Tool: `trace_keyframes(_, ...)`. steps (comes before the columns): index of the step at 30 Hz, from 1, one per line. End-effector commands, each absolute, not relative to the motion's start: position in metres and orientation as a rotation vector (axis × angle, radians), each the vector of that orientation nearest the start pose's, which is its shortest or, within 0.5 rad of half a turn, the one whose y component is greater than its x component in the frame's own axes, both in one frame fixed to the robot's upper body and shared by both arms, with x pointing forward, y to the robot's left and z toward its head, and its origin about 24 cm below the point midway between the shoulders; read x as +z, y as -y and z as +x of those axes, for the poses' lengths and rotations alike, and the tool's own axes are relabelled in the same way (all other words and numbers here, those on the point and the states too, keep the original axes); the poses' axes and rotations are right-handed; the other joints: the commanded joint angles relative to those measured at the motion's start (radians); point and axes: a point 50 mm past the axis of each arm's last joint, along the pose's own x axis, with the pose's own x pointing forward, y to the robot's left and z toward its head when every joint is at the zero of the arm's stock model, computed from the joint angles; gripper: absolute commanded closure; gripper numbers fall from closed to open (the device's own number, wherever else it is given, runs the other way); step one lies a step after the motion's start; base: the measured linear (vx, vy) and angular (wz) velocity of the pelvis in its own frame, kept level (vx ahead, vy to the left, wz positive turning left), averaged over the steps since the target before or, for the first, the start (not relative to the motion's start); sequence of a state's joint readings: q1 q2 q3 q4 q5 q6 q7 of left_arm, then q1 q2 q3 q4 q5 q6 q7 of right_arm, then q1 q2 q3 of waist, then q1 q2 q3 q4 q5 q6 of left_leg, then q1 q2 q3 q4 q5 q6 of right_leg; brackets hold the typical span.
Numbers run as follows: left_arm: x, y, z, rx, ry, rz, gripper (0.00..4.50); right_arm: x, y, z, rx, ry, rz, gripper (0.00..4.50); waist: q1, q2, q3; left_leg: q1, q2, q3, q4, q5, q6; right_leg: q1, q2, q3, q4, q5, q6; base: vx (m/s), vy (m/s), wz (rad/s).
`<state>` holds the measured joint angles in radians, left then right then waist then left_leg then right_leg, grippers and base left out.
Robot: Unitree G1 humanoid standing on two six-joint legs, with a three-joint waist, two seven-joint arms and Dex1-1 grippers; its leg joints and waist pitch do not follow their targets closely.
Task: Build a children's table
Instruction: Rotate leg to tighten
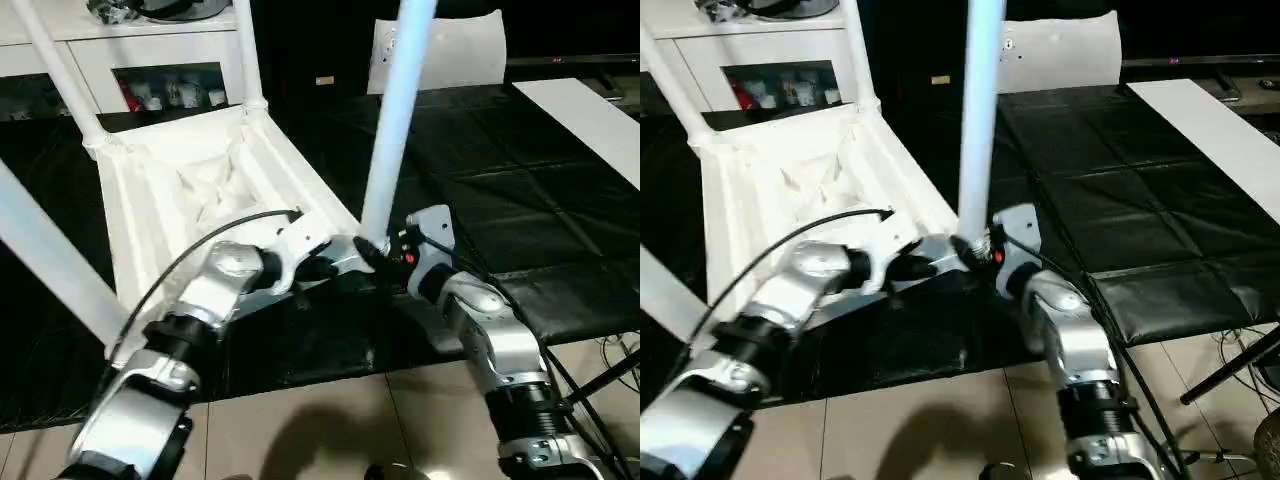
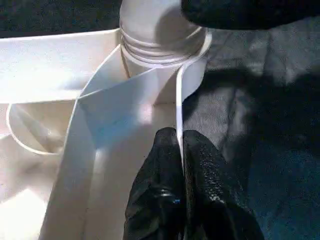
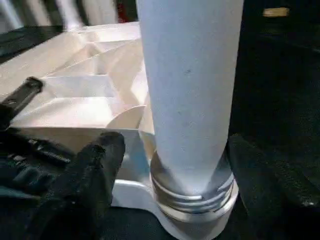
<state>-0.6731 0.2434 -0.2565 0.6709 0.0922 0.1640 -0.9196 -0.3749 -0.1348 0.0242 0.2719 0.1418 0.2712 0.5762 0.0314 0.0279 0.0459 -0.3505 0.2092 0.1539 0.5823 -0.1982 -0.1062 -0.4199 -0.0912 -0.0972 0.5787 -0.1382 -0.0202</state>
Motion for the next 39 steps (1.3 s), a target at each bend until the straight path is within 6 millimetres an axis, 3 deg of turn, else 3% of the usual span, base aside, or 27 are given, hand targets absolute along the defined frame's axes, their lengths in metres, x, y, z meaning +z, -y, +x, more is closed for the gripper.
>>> trace_keyframes(1,0.067,-0.109,0.337,-1.187,-0.342,0.467,4.50,0.068,0.125,0.306,0.803,-0.139,0.019,0.57,0.007,0.004,-0.071,-0.009,0.003,0.012,-0.058,-0.156,0.088,0.081,-0.040,0.038,-0.060,-0.226,-0.209,0.000,0.000,0.00)
trace_keyframes(6,0.066,-0.126,0.328,-1.339,-0.369,0.576,4.50,0.069,0.141,0.294,1.027,-0.188,-0.039,0.24,0.016,-0.002,-0.069,-0.006,0.007,0.014,-0.058,-0.170,0.096,0.076,-0.041,0.040,-0.058,-0.239,-0.212,0.000,0.000,0.00)
trace_keyframes(9,0.066,-0.131,0.322,-1.439,-0.373,0.595,4.50,0.069,0.145,0.287,1.161,-0.223,-0.040,0.24,0.032,0.002,-0.070,-0.005,0.011,0.013,-0.058,-0.165,0.095,0.076,-0.042,0.040,-0.057,-0.251,-0.211,0.000,0.000,0.00)
trace_keyframes(10,0.067,-0.132,0.319,-1.488,-0.379,0.600,4.50,0.071,0.147,0.286,1.218,-0.235,-0.027,0.24,0.036,-0.005,-0.071,-0.005,0.013,0.015,-0.058,-0.158,0.094,0.076,-0.041,0.040,-0.054,-0.236,-0.216,0.000,0.000,0.00)
trace_keyframes(12,0.066,-0.132,0.317,-1.524,-0.385,0.608,4.50,0.072,0.147,0.286,1.245,-0.237,-0.019,0.24,0.047,-0.001,-0.073,-0.004,0.015,0.016,-0.057,-0.144,0.095,0.074,-0.043,0.041,-0.049,-0.217,-0.224,0.000,0.000,0.00)
trace_keyframes(16,0.065,-0.134,0.311,-1.619,-0.408,0.642,4.50,0.075,0.148,0.287,1.312,-0.244,-0.011,0.67,0.065,-0.003,-0.073,-0.002,0.016,0.017,-0.058,-0.140,0.081,0.072,-0.045,0.042,-0.047,-0.225,-0.222,0.000,0.000,0.00)
trace_keyframes(18,0.064,-0.135,0.307,-1.682,-0.424,0.672,4.50,0.077,0.149,0.289,1.360,-0.261,-0.009,0.75,0.067,-0.008,-0.073,-0.002,0.016,0.018,-0.058,-0.143,0.076,0.073,-0.045,0.042,-0.046,-0.234,-0.217,0.000,0.000,0.00)
trace_keyframes(24,0.062,-0.134,0.305,-1.736,-0.430,0.707,4.50,0.078,0.148,0.288,1.440,-0.285,-0.032,1.38,0.079,-0.008,-0.072,-0.002,0.016,0.019,-0.058,-0.139,0.067,0.071,-0.045,0.042,-0.049,-0.268,-0.198,0.000,0.000,0.00)
trace_keyframes(32,0.062,-0.133,0.303,-1.760,-0.428,0.721,4.50,0.079,0.146,0.288,1.489,-0.294,-0.019,2.14,0.080,-0.012,-0.072,-0.004,0.015,0.018,-0.057,-0.142,0.060,0.070,-0.045,0.041,-0.051,-0.303,-0.180,0.000,0.000,0.00)
trace_keyframes(33,0.062,-0.133,0.303,-1.763,-0.428,0.723,4.50,0.079,0.145,0.288,1.494,-0.295,-0.020,2.14,0.079,-0.018,-0.072,-0.005,0.014,0.019,-0.057,-0.140,0.062,0.071,-0.044,0.041,-0.051,-0.302,-0.179,0.000,0.000,0.00)
trace_keyframes(35,0.062,-0.134,0.303,-1.765,-0.429,0.726,4.50,0.078,0.144,0.288,1.501,-0.296,-0.018,2.41,0.080,-0.015,-0.073,-0.005,0.014,0.018,-0.057,-0.132,0.063,0.071,-0.046,0.041,-0.049,-0.298,-0.179,0.000,0.000,0.00)
trace_keyframes(39,0.062,-0.135,0.304,-1.764,-0.430,0.732,4.50,0.077,0.142,0.288,1.513,-0.301,-0.016,2.56,0.079,-0.016,-0.074,-0.006,0.014,0.018,-0.056,-0.128,0.064,0.071,-0.045,0.041,-0.047,-0.282,-0.185,0.000,0.000,0.00)
